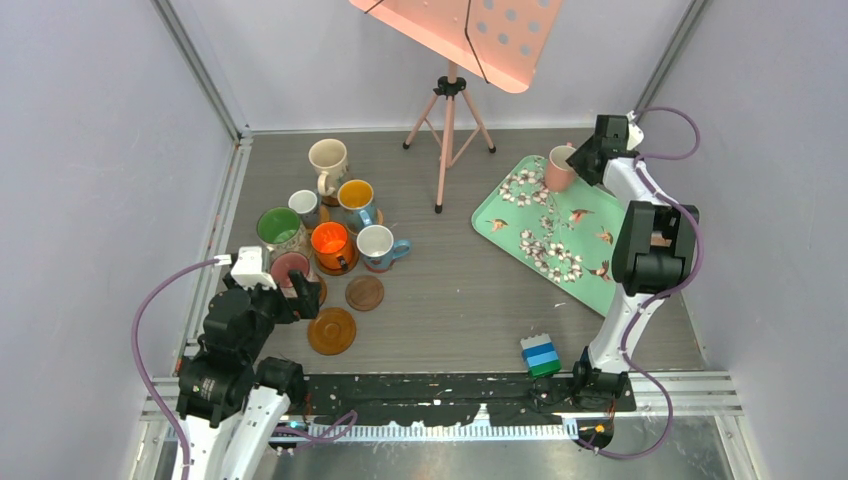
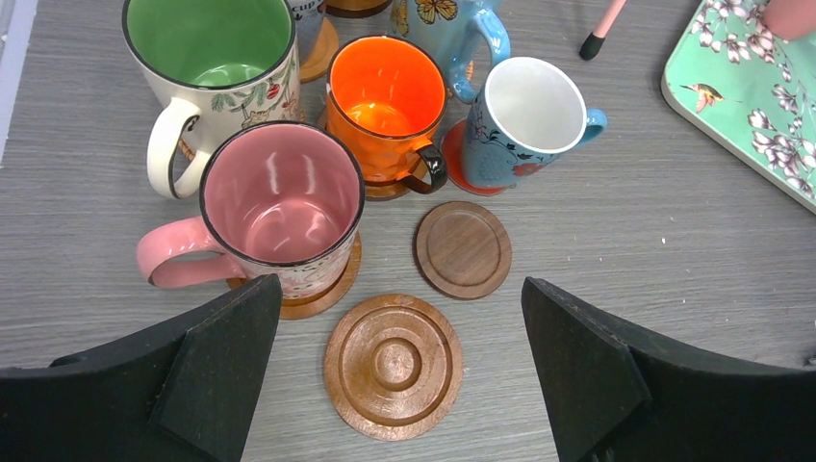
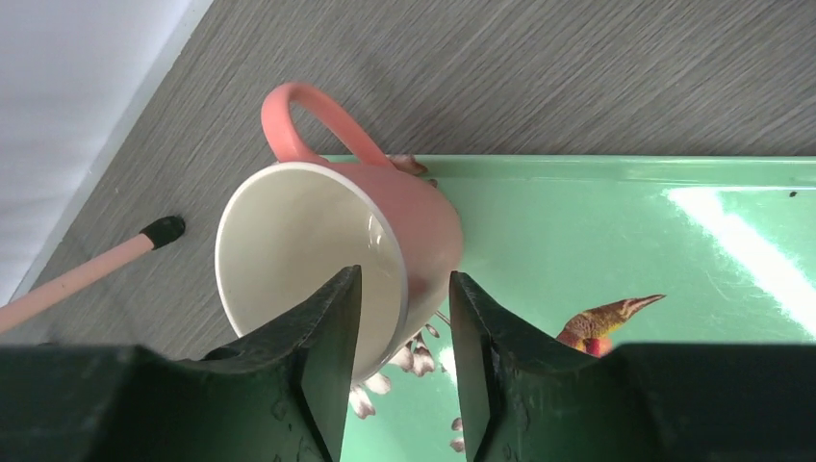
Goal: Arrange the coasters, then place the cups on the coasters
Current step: Pick up the cup from the tray.
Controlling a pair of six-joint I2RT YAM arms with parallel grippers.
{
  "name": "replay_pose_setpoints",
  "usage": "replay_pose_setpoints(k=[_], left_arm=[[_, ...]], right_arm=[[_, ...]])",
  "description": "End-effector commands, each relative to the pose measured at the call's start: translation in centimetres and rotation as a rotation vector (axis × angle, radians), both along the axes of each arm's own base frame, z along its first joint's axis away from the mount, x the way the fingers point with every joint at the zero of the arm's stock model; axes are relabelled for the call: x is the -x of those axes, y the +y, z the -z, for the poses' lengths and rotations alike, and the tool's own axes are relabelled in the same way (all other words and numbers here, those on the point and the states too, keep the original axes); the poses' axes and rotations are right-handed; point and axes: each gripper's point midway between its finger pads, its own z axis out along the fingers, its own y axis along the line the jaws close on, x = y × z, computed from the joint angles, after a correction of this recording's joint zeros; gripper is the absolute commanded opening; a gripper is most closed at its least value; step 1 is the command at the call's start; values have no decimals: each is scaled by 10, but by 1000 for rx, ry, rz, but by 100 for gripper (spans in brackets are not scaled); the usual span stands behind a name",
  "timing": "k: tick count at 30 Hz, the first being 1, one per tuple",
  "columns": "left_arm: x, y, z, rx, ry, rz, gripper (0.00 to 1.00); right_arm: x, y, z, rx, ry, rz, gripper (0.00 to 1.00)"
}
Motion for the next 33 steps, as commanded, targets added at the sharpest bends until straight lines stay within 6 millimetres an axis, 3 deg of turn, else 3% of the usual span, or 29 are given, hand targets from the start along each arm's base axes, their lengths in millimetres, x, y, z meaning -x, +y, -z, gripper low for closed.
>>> replay_pose_setpoints(k=[1,8,14,19,22,25,26,27,28,29,30,31,32,33], left_arm=[[-1,3,-5,-18,-20,-10,99],[-1,4,-5,-17,-19,-16,99],[-1,9,-4,-24,-16,-40,99],[-1,11,-4,-24,-16,-54,99],[-1,12,-4,-24,-17,-59,99],[-1,11,-3,-22,-14,-57,99],[-1,10,-3,-20,-14,-52,99],[-1,10,-3,-20,-14,-51,99],[-1,10,-3,-20,-14,-53,99],[-1,11,-3,-21,-13,-54,99],[-1,11,-3,-21,-13,-56,99],[-1,11,-3,-21,-16,-58,99],[-1,12,-3,-22,-16,-60,99],[0,12,-3,-22,-15,-61,99]], right_arm=[[-14,0,-25,5,-67,-14,43],[-13,2,-27,22,-64,-52,19],[-6,2,-63,67,-96,-89,7],[16,9,-97,98,-116,-155,6],[35,19,-99,95,-105,-201,5],[59,32,-104,104,-111,-238,6],[66,40,-115,111,-138,-261,6],[75,49,-108,97,-125,-290,6],[84,59,-119,106,-151,-318,6],[94,64,-112,104,-134,-333,5],[103,75,-122,116,-160,-365,5],[114,86,-113,113,-143,-400,5],[125,103,-124,126,-178,-455,6],[135,113,-115,118,-162,-499,6]])
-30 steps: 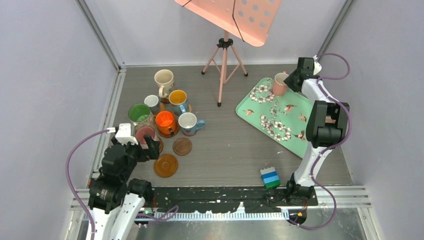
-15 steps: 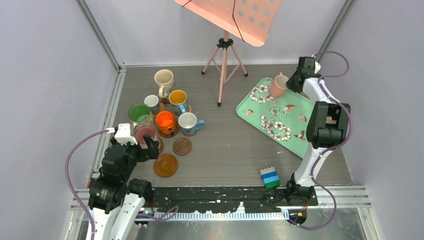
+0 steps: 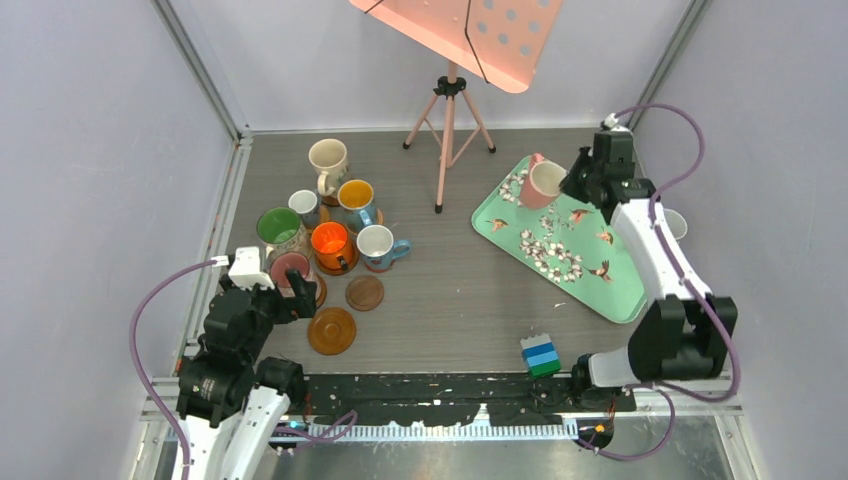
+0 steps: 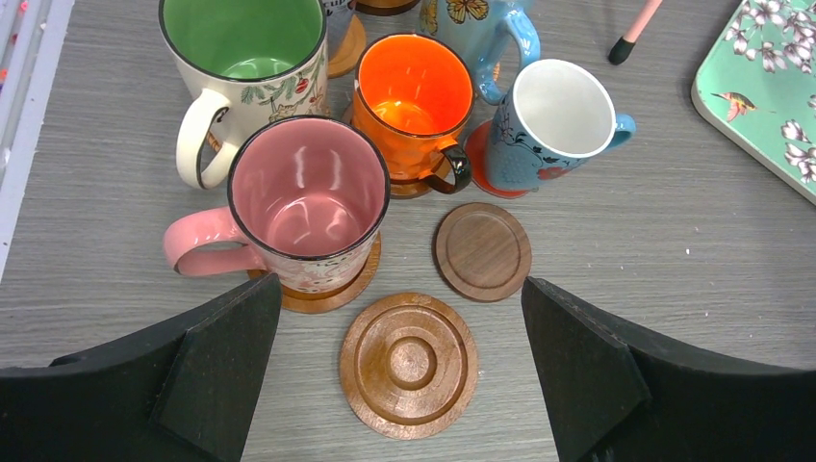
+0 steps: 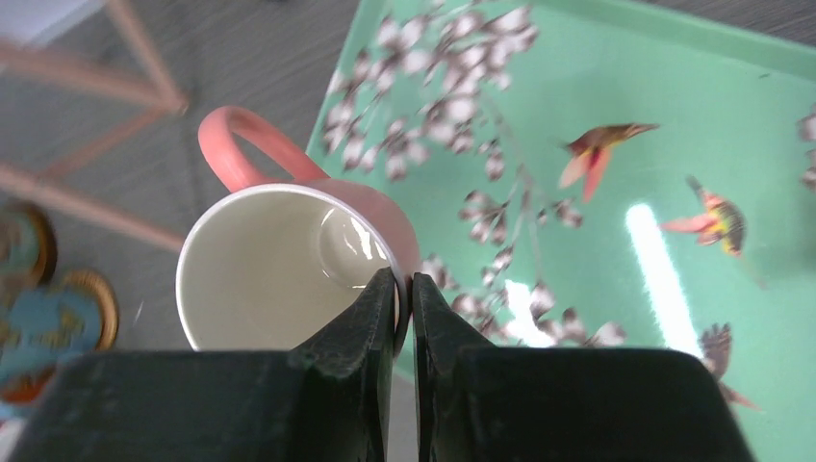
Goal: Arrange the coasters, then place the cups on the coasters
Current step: Pick up the cup from the tray.
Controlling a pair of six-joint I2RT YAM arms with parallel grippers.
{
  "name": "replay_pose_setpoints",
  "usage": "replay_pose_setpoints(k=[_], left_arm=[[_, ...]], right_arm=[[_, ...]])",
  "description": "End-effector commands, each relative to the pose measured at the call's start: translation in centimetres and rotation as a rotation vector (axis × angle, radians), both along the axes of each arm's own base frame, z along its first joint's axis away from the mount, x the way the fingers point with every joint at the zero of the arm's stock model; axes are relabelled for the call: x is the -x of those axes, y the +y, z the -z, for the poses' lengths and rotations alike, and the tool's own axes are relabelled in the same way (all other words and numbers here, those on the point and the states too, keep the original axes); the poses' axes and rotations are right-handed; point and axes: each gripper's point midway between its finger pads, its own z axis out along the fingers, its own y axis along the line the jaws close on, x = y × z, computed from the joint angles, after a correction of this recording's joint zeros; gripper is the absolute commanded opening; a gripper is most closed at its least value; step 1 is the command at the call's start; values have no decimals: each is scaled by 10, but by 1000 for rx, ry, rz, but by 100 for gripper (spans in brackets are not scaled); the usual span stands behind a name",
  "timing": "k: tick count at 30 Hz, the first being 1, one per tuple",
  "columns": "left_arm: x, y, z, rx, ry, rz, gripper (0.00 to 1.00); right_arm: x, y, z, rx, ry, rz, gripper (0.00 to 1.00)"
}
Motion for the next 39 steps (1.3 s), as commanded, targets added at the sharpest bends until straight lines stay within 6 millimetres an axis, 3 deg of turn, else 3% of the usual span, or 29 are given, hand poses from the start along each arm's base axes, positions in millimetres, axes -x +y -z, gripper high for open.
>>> replay_pose_setpoints(k=[1,2,3,4,12,18,30,33,34,35,38,39], left_arm=[[0,3,-6,-6,-26,-11,99],[0,3,-6,-6,-25,-13,99],[-1,3,-6,-7,-26,-14,99],[0,4,-7,-7,-27,-15,99],[0,7,-7,-14,-24,-35,99],[2,15,-8,-27,-17,-73,99],[7,30,-16,-54,-30,-148,99],[9,34,-17,-57,-33,-167,99],[10,35,-17,-57,-33,-173,99],[10,36,-17,-58,-34,-182,99],[11,41,-17,-60,-35,-207,99],[11,41,-17,-59,-38,-209,100]], right_arm=[[37,67,-39,-13,-142,-252,5],[47,75,-29,-8,-125,-286,5],[59,91,-36,-14,-150,-340,5],[69,98,-26,-13,-128,-366,5],[157,197,-14,-57,-101,-691,5],[199,253,-9,-77,-82,-849,5],[225,366,-23,-63,-141,-1080,5],[231,394,-13,-41,-119,-1127,5],[230,402,-21,-46,-135,-1133,5],[234,411,-12,-28,-118,-1151,5],[237,436,-18,-27,-132,-1176,6],[240,444,-9,-14,-118,-1189,6]])
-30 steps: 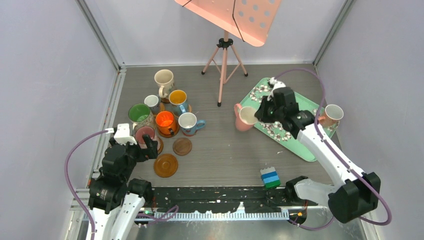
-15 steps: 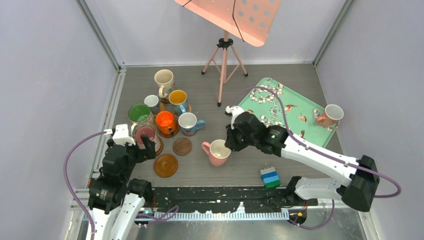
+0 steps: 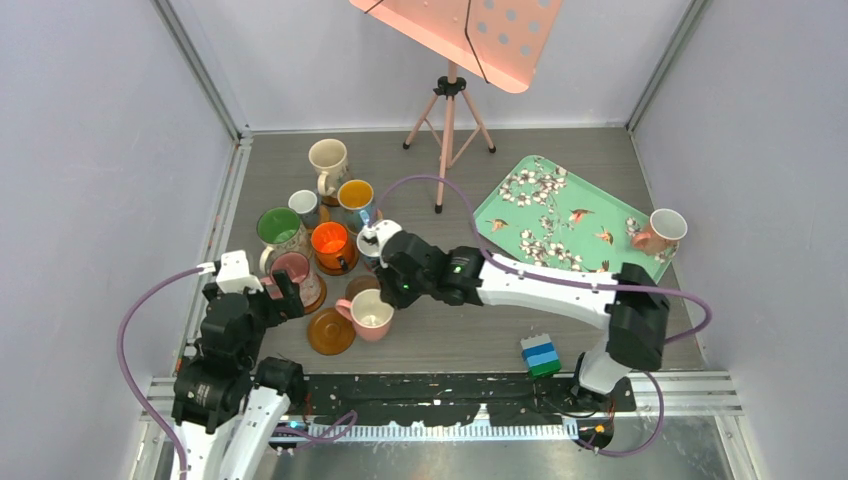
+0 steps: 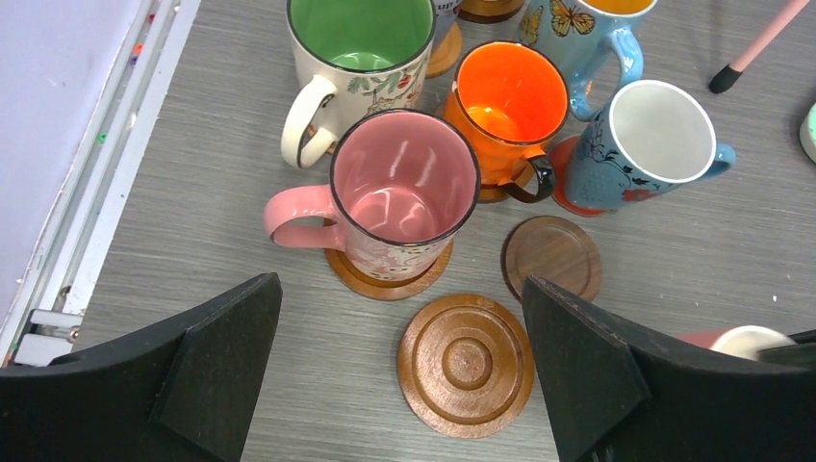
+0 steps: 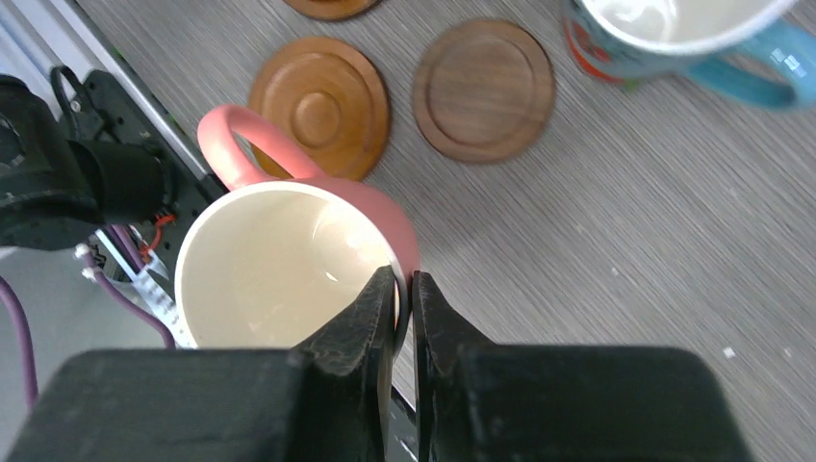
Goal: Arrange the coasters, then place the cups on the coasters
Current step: Pick up the cup from the tray, then place the cup on the coaster.
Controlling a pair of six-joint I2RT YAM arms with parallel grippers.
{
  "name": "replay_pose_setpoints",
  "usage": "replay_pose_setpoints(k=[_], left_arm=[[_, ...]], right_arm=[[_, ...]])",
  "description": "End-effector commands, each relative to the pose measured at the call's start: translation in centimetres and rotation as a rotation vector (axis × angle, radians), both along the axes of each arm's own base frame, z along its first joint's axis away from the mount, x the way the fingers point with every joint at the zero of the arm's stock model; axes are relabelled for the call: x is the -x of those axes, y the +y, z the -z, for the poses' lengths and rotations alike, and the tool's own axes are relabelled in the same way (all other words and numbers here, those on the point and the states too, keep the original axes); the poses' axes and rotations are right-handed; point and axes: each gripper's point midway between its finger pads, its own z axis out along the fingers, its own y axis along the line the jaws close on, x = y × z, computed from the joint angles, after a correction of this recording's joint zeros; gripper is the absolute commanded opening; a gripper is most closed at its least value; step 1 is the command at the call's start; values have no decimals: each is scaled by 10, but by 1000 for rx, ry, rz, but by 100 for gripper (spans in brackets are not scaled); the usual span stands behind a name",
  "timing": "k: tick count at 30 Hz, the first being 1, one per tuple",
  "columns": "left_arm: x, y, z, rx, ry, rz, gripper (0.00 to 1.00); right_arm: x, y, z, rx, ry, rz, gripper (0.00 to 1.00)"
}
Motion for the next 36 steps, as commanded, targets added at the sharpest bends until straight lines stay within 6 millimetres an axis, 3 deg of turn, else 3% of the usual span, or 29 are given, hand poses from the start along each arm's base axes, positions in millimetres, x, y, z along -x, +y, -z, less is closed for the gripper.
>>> replay_pose_setpoints(k=[1,2,5,9,26,36], left_arm=[[3,9,-17,2,-53,-47,99],[3,8,-16,3,-53,-46,100],[3,8,-16,3,-52,-45,99],[3,8,-15,2,-51,-45,99],[3,7,-15,6,-52,-38,99],[3,7,-15,5,-50,-40,99]], right_arm=[[-5,57,-55,-169,-89,-32,5],[-4,63,-48,-155,-87,-36,5],[-7,79,-52,-167,-102,-39,6],[-25,84,-48,-119,-157,5,5],[-84,60,-37,-51,-199,80,5],[-93,63,-27,-31,-207,79,5]])
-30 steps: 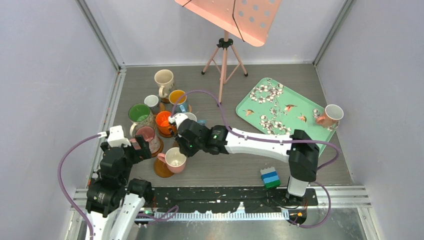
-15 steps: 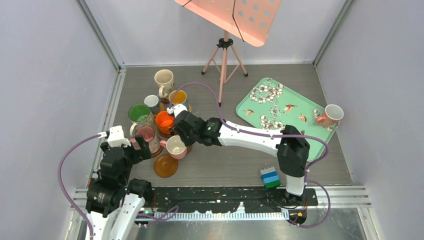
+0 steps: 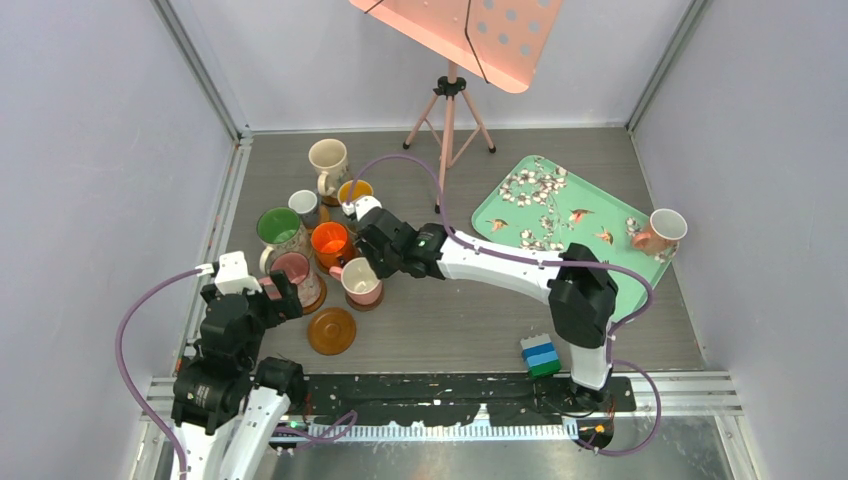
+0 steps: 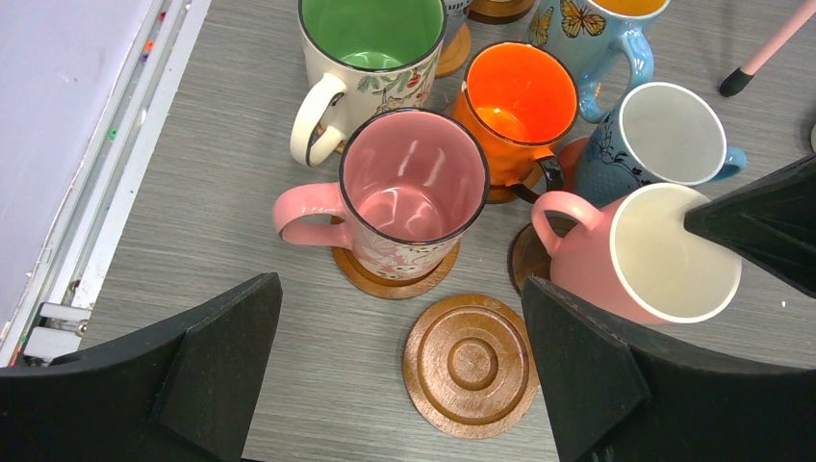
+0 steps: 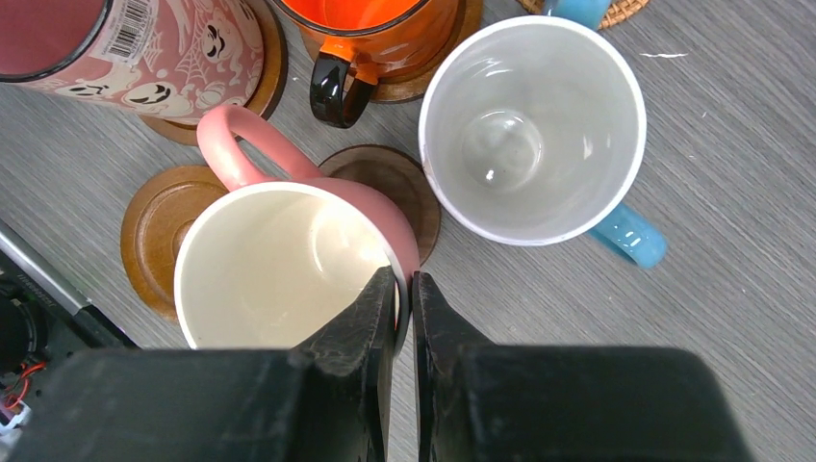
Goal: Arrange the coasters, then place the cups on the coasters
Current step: Place the cup on the coaster.
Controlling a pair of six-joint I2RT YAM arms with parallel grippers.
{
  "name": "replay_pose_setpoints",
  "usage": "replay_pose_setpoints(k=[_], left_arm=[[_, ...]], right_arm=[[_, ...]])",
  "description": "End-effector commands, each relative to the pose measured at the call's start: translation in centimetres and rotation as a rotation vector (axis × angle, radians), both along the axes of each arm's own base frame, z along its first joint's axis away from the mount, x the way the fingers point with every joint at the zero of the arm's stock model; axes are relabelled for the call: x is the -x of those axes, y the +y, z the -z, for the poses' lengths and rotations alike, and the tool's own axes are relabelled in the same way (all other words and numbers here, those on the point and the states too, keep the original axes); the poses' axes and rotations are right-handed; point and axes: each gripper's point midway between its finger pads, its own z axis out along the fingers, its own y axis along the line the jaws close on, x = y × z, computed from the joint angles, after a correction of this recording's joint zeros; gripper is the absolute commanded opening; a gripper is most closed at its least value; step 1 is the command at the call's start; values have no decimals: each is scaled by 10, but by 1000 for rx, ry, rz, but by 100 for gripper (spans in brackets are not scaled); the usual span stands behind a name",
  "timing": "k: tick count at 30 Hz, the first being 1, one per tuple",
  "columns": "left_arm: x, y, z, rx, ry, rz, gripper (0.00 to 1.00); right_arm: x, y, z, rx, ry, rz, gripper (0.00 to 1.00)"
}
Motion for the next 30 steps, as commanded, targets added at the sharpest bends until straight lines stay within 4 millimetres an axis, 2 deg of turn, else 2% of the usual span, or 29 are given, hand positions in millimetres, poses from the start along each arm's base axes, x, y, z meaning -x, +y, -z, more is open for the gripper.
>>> replay_pose_setpoints(k=[1,8,30], left_arm=[[1,2,-15,13,-49,-14,99],[1,2,-15,13,-50,-14,99],[0,2,-14,13,-47,-14,99]], right_arm=[[-11,27,-44,-133,-73,-12,5],[-13,29,-34,-124,-70,-7,6],[-26,32,-26,-135,-83,24,5]])
